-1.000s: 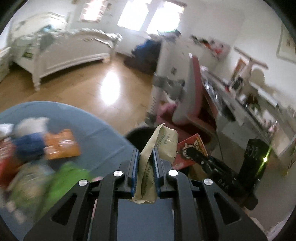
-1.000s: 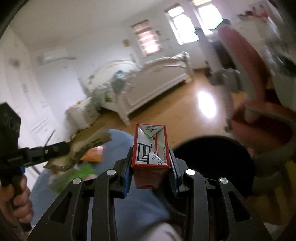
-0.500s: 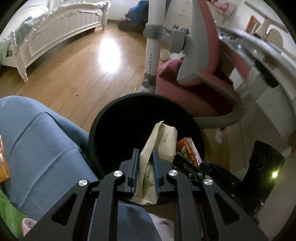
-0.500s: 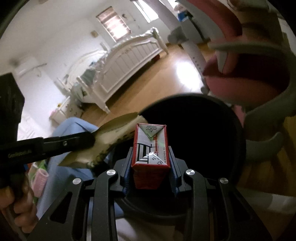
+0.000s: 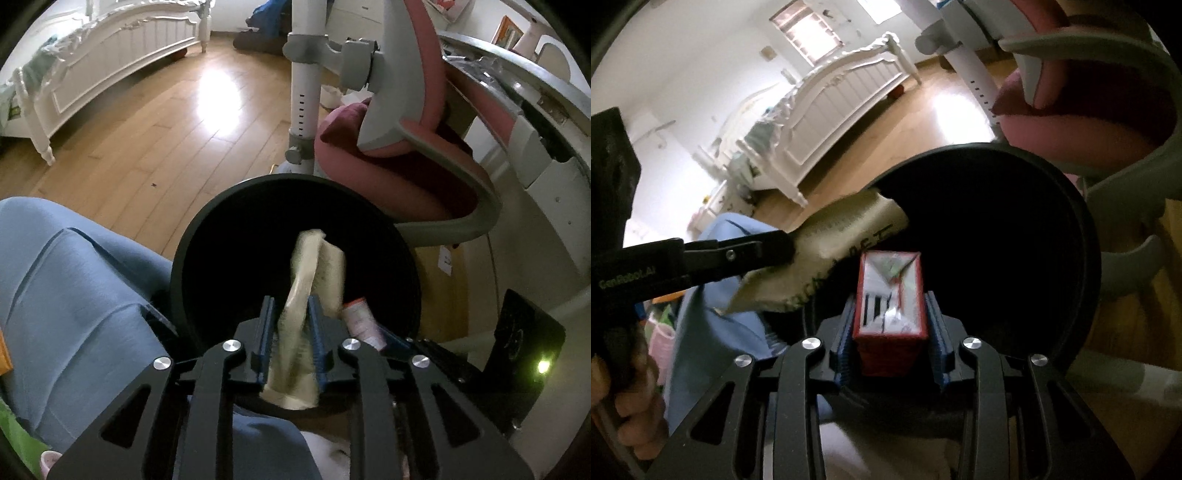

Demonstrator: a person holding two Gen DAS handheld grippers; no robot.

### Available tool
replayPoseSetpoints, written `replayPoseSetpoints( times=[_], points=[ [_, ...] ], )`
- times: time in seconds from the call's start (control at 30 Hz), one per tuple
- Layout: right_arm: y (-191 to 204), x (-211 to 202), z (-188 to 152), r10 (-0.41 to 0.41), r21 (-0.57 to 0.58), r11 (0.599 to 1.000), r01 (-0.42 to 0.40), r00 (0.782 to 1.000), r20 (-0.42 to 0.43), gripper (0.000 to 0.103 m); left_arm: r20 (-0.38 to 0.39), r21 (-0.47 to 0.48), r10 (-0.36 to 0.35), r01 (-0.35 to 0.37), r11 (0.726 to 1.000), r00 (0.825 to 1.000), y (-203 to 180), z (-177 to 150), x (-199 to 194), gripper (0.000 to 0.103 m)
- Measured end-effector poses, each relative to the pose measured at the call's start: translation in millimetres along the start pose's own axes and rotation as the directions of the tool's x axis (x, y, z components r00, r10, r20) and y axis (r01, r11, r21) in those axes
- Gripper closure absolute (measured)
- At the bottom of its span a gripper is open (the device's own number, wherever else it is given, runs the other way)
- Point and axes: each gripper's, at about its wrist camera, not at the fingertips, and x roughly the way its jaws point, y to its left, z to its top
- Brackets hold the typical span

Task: Collect trash
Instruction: 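Carry the wrapper and carton with both tools over the black trash bin, then open both tools to drop the wrapper and carton into the bin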

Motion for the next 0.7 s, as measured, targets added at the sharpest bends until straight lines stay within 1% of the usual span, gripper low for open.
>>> replayPoseSetpoints(
  times=[0.03, 0.07, 0.1, 0.13, 0.2, 0.3, 0.4, 0.47, 0.57, 0.63, 0.7],
  points=[
    [0.7, -2.2, -0.3, 0.001, 0.003, 1.000, -0.001, 1.000, 0.006, 0.044, 0.012, 0.002, 0.007, -0.007, 1.000, 1.000, -1.4, 0.0, -1.4, 0.060],
    [2.7, -4.6, -1.2, 0.001, 0.003, 1.000, -0.001, 1.000, 0.011, 0.042, 0.028, 0.003, 0.019, -0.019, 1.000, 0.999, -2.0, -0.2, -4.1, 0.047],
    [4.8, -6.8, -1.6, -0.004, -0.004, 1.000, 0.004, 1.000, 0.015, 0.040, 0.053, 0.004, 0.027, -0.028, 1.000, 0.998, -2.6, -1.1, -9.2, 0.024],
    [6.2, -9.0, 0.5, -0.009, -0.010, 1.000, 0.009, 1.000, 0.014, 0.040, 0.087, 0.009, 0.028, -0.029, 1.000, 0.996, -3.2, -2.7, -16.6, 0.020],
    [10.8, -12.3, 0.5, -0.012, -0.017, 1.000, 0.012, 1.000, 0.014, 0.040, 0.119, 0.021, 0.019, -0.021, 1.000, 0.993, -4.2, -4.3, -28.2, 0.020],
    [24.1, -19.6, 2.8, -0.006, -0.040, 0.999, 0.007, 1.000, 0.020, 0.040, 0.161, 0.018, -0.012, 0.010, 1.000, 0.987, 0.2, -9.2, -51.5, 0.020],
    [52.5, -28.7, 11.3, 0.025, -0.093, 0.995, -0.022, 0.999, 0.031, 0.040, 0.213, -0.005, -0.017, 0.018, 1.000, 0.977, 14.9, -17.5, -82.3, 0.020],
    [75.3, -32.3, 17.3, 0.047, -0.141, 0.989, -0.041, 0.998, 0.035, 0.040, 0.260, -0.043, -0.012, 0.024, 0.999, 0.966, 34.3, -24.9, -108.3, 0.020],
    [126.6, -33.3, 27.1, 0.109, -0.240, 0.965, -0.102, 0.994, 0.018, 0.040, 0.336, -0.124, 0.015, 0.028, 0.992, 0.942, 75.5, -39.1, -150.7, 0.020],
    [159.1, -30.4, 31.3, 0.148, -0.303, 0.942, -0.143, 0.989, -0.007, 0.040, 0.384, -0.190, 0.059, 0.016, 0.982, 0.921, 109.9, -53.2, -180.6, 0.020],
    [196.1, -26.3, 33.6, 0.192, -0.368, 0.909, -0.194, 0.980, -0.043, 0.040, 0.420, -0.245, 0.110, -0.004, 0.970, 0.901, 141.5, -67.6, -207.0, 0.020]
  ],
)
